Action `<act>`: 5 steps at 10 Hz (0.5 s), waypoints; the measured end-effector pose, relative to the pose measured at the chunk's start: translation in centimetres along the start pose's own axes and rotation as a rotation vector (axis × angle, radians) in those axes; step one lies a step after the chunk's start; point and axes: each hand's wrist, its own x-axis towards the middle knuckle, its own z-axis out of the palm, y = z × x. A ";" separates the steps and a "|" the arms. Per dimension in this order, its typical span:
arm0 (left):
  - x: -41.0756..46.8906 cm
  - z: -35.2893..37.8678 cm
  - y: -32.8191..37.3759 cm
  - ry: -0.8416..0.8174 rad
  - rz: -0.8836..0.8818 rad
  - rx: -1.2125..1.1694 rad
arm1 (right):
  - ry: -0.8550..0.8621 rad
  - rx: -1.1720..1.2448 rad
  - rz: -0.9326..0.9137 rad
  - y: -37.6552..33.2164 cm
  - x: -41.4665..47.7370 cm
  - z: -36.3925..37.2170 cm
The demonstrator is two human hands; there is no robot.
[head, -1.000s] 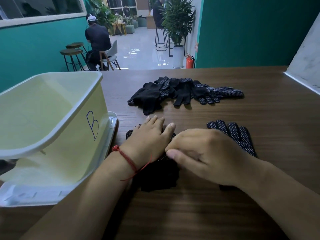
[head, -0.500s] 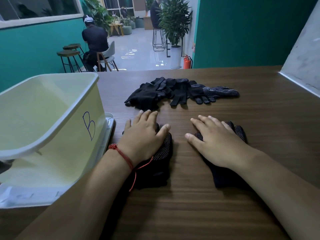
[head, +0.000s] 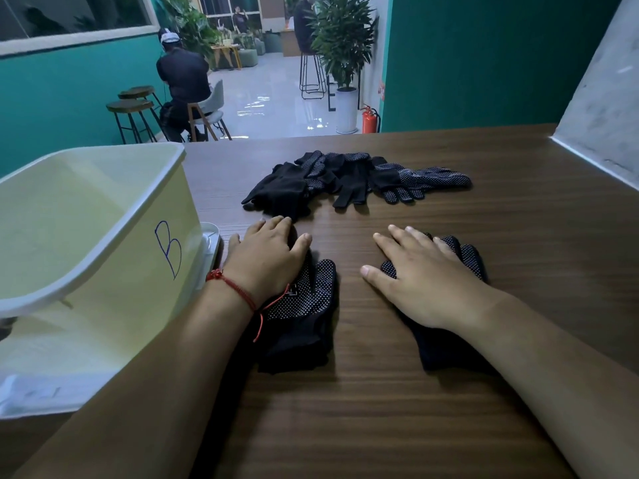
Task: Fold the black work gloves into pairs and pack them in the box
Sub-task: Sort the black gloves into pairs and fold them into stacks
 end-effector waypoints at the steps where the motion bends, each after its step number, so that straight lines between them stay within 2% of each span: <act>1: 0.0 -0.1 0.2 0.018 0.010 -0.032 | 0.002 0.006 -0.001 0.1 0.0 0.0; 2: 0.0 0.1 0.3 -0.013 0.011 -0.043 | 0.004 0.005 -0.005 0.0 0.0 -0.1; 4: 0.2 0.1 0.3 0.031 -0.008 -0.057 | -0.001 0.006 -0.009 0.0 -0.1 -0.1; 5: 0.1 -0.3 0.2 0.146 0.032 -0.151 | 0.004 0.005 -0.008 0.0 -0.1 -0.1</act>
